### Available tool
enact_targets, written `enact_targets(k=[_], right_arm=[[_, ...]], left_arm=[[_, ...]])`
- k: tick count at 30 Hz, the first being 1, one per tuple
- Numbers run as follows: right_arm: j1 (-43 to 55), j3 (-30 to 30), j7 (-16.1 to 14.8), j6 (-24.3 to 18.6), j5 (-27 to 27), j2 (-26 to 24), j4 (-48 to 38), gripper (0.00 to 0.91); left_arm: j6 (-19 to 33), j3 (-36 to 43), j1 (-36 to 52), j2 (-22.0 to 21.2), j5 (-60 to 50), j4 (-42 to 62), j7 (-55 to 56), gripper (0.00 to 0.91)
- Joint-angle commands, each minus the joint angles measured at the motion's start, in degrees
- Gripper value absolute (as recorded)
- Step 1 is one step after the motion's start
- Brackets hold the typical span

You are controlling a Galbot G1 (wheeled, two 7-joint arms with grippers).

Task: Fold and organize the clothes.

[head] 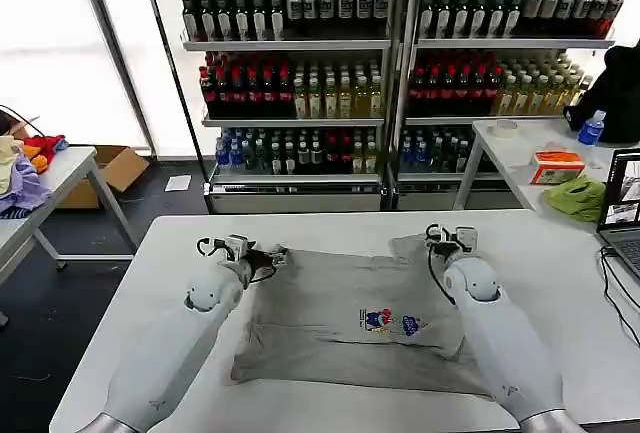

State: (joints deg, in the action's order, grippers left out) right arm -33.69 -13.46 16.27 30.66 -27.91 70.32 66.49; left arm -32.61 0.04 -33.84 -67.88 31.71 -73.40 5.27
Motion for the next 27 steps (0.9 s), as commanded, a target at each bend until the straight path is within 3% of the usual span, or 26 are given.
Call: enact_targets(k=[1,2,5,27], right_arm=[[0.0,0.2,-0.5,-0.1,0.1,0.6,-2.7,0.403],[-0.2,0.2,-0.2,-0.1,0.0,0.7,-2.6,0.222],[-1.1,0.1,0.2,0.0,0.0,0.7,-1.9,0.01],[-5.1,-1.2,3.3,0.7,-3.2,-1.0,10.3,0.0]], left_arm=[[-0.5,0.3,0.1,0.0,0.4,1.1,0.1,0.01],[-0.5,0.4,-0.1,0.1,0.5,1.1,0.1,0.01],[-0.5,0.9,-0.7,0.5,0.5,1.2,0.0,0.01],[0.1,-1.2,-5.2,0.3,0.8,-5.5,0.2,0.0]])
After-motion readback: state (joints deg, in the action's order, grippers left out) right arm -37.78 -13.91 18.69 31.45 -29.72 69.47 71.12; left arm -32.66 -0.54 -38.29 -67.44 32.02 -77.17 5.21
